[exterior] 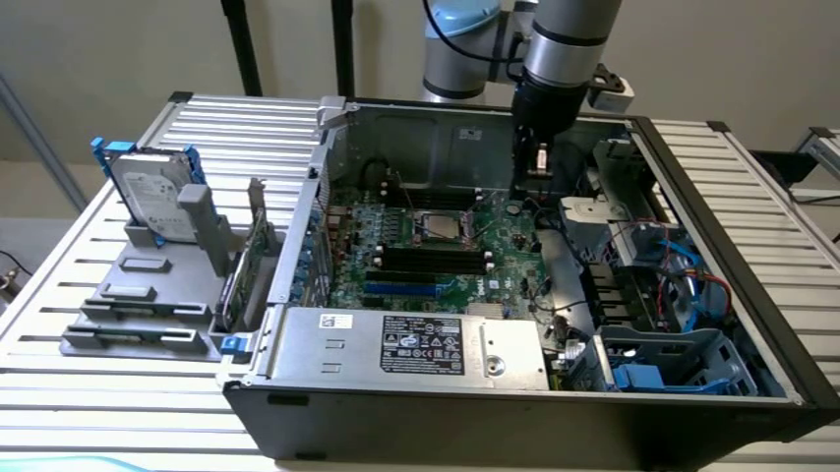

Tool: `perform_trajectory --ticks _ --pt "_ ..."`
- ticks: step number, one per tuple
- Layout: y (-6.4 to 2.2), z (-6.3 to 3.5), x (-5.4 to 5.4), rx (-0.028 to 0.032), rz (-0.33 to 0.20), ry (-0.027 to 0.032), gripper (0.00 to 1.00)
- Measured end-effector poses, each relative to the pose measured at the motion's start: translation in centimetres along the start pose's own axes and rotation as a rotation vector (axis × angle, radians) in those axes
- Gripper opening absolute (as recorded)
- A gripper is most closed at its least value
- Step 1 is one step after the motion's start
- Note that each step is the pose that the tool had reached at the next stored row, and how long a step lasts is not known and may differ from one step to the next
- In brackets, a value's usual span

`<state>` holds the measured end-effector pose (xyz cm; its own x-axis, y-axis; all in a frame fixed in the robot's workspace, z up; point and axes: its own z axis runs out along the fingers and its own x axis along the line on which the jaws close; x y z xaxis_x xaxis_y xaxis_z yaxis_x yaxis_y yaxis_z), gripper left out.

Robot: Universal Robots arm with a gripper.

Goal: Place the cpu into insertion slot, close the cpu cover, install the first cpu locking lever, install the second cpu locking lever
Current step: 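Close the cpu cover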

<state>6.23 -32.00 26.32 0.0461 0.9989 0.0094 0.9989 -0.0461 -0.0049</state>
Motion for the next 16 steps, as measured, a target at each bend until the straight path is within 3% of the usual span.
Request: perform_trajectory --ticks 4,9,16 --pt "0.03 0.73 -0.5 0.0006 -0.005 -0.0003 0.11" --pt "-0.27 1.50 -1.0 0.0071 -0.010 -0.0002 0.11" --pt "-1.19 1.15 -1.0 0.0328 -0.011 0.0076 0.11"
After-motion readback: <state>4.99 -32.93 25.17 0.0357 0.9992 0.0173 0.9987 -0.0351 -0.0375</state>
